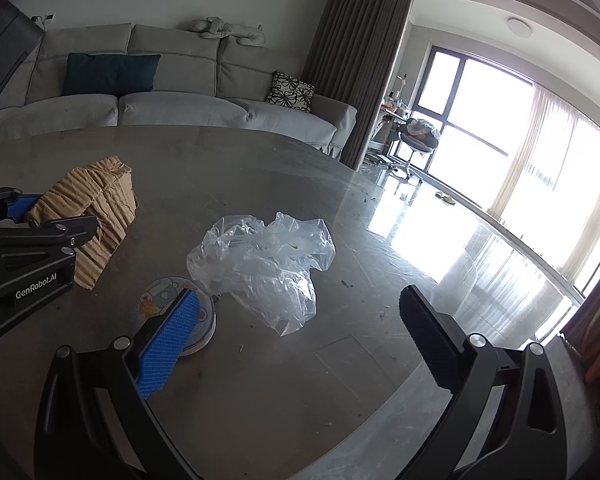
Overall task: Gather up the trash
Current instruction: 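Grasp the brown paper bundle with the left gripper while the right gripper grasps the clear plastic bag, then carry the paper bundle and plastic bag with both grippers over the white bin, then open the left gripper to drop the paper bundle while the right gripper drops the plastic bag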
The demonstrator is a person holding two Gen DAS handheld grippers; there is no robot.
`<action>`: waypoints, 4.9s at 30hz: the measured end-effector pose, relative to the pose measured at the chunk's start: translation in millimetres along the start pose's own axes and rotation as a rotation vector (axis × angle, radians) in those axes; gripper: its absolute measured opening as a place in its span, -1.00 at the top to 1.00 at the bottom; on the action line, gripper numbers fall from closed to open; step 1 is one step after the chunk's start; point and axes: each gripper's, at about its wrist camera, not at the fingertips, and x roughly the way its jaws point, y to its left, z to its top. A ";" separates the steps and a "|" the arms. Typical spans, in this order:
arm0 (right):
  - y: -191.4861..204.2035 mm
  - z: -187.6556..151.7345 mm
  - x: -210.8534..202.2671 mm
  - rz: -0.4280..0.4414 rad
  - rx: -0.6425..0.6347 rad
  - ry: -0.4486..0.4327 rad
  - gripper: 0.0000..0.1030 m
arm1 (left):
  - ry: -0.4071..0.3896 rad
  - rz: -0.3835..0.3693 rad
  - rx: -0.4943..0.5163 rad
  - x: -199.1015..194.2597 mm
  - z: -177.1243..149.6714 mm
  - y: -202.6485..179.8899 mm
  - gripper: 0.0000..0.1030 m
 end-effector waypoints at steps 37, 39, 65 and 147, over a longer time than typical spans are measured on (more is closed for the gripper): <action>12.2 28.8 42.3 0.229 -0.033 0.051 0.37 | -0.121 -0.044 0.119 -11.5 18.5 25.6 0.26; 9.7 28.0 32.9 0.234 -0.036 0.029 0.55 | -0.126 -0.044 0.126 -14.3 15.8 25.2 0.26; -95.8 -33.8 -171.8 0.175 -0.059 -0.065 0.60 | -0.202 -0.280 0.302 -133.6 -33.9 -54.1 0.26; -162.4 -150.9 -242.3 0.016 0.034 0.063 0.60 | -0.215 -0.510 0.479 -199.2 -123.4 -177.5 -0.93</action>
